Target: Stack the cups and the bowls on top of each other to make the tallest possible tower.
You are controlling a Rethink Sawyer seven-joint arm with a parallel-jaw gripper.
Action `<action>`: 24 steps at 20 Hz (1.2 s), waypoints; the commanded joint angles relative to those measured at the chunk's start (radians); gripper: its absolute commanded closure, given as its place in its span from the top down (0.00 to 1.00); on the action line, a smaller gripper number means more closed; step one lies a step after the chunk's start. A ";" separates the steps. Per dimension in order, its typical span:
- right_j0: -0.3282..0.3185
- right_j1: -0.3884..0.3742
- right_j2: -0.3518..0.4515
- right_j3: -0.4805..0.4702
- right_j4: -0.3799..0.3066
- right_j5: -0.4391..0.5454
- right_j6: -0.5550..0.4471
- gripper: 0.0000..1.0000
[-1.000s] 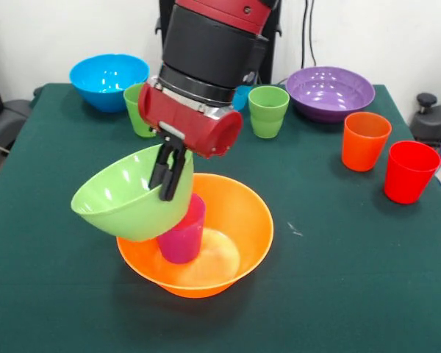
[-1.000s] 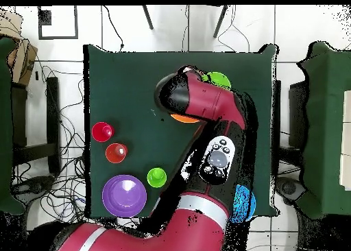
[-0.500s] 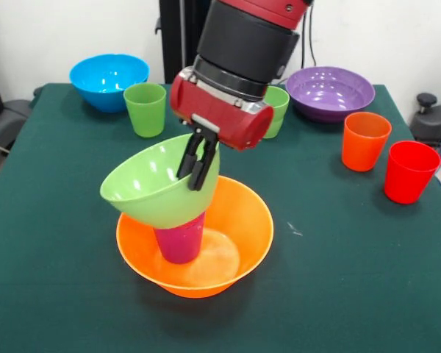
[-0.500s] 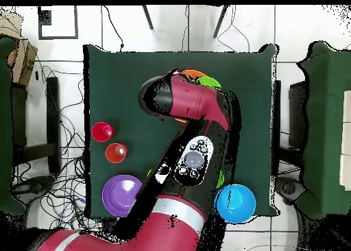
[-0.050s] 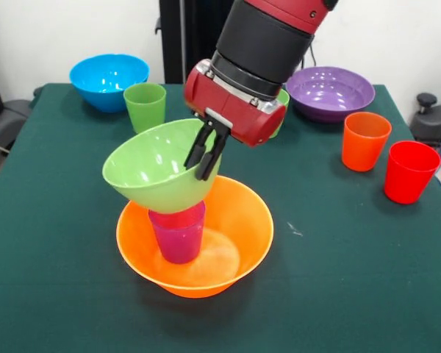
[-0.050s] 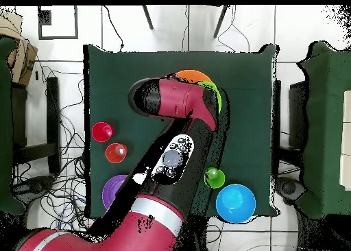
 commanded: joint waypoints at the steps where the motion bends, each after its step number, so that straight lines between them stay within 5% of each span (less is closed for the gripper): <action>1: 0.012 0.033 -0.005 -0.070 -0.072 0.133 0.039 0.00; 24: 0.057 0.118 -0.149 -0.150 -0.040 0.176 0.088 0.00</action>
